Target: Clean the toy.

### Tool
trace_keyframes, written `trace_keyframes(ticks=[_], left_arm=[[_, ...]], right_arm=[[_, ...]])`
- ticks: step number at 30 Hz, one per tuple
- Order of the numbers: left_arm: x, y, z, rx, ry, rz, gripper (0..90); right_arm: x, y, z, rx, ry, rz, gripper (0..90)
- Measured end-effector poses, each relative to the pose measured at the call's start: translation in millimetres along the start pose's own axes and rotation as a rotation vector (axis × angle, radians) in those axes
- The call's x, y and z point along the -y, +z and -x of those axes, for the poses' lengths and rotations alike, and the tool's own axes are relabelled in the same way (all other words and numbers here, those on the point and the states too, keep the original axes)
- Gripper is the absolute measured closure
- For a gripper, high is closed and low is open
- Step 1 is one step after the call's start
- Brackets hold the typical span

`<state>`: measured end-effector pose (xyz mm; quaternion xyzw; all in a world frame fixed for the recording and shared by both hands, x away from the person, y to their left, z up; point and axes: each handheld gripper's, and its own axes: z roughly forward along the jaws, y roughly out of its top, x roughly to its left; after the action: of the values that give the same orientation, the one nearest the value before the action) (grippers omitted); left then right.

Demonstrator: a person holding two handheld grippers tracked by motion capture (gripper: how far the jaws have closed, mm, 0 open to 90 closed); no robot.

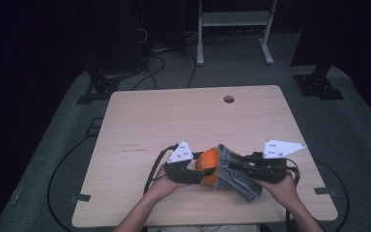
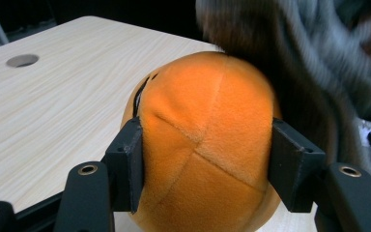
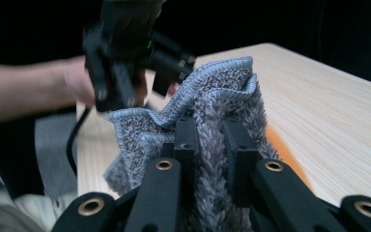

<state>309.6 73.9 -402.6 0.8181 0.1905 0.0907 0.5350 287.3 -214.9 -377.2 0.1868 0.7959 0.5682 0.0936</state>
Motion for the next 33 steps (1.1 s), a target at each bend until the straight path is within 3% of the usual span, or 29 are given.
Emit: trace_keyframes(ticks=[3, 4, 5, 7, 9, 11, 13, 14, 16, 17, 20, 22, 25, 28, 33], left_arm=[[3.0, -2.7, -3.1, -0.002, -0.011, -0.04, 35.9], [7.3, -1.4, -5.6, 0.025, -0.021, -0.055, 33.7], [9.0, -1.4, -7.4, 0.052, -0.024, -0.052, 29.9], [10.9, -3.4, -11.2, 0.085, -0.01, -0.027, 24.8], [12.6, -4.5, -15.5, 0.098, -0.008, 0.013, 18.7], [15.3, 0.8, -17.5, 0.069, 0.002, -0.002, 12.7], [21.0, 12.0, -17.3, 0.054, 0.038, -0.067, 8.9], [24.3, 17.5, -16.4, 0.038, 0.052, -0.075, 8.7], [26.0, 19.3, -15.7, 0.026, 0.043, -0.048, 13.3], [25.6, 17.9, -14.1, 0.005, 0.051, -0.035, 21.4], [18.9, 11.6, -10.0, -0.023, 0.05, -0.043, 33.6], [13.9, 9.1, -8.2, -0.045, 0.057, -0.054, 35.3], [10.4, 8.7, -3.4, -0.03, 0.065, -0.068, 37.2], [10.6, 6.3, 2.4, -0.027, 0.079, -0.078, 38.9], [12.4, 4.4, 0.8, 0.018, 0.075, -0.087, 34.3]], right_arm=[[4.7, 18.7, 5.9, -0.002, 0.013, -0.038, 78.0], [7.5, 22.2, 9.3, 0.0, 0.027, -0.051, 78.0], [15.9, 27.9, 16.5, 0.01, 0.05, -0.072, 78.0], [24.8, 29.8, 23.4, -0.006, 0.104, -0.054, 78.1], [28.9, 25.4, 29.7, 0.02, 0.125, -0.05, 78.0], [30.4, 21.0, 35.7, 0.042, 0.137, -0.051, 77.9], [33.4, 19.1, 40.0, 0.044, 0.155, -0.044, 77.9], [34.3, 18.6, 40.4, 0.042, 0.162, -0.041, 77.9], [34.9, 18.1, 39.4, 0.05, 0.155, -0.043, 77.9], [34.8, 17.4, 39.2, 0.058, 0.149, -0.042, 77.9], [29.5, 10.0, 37.7, 0.048, 0.149, -0.019, 78.1], [21.0, 8.4, 29.1, 0.017, 0.123, 0.004, 78.1], [5.8, 17.2, 10.6, -0.027, 0.052, 0.008, 78.1], [-1.8, 26.0, 6.6, -0.023, 0.002, -0.01, 78.2], [10.0, 21.6, 30.8, 0.043, 0.08, -0.026, 78.2]])
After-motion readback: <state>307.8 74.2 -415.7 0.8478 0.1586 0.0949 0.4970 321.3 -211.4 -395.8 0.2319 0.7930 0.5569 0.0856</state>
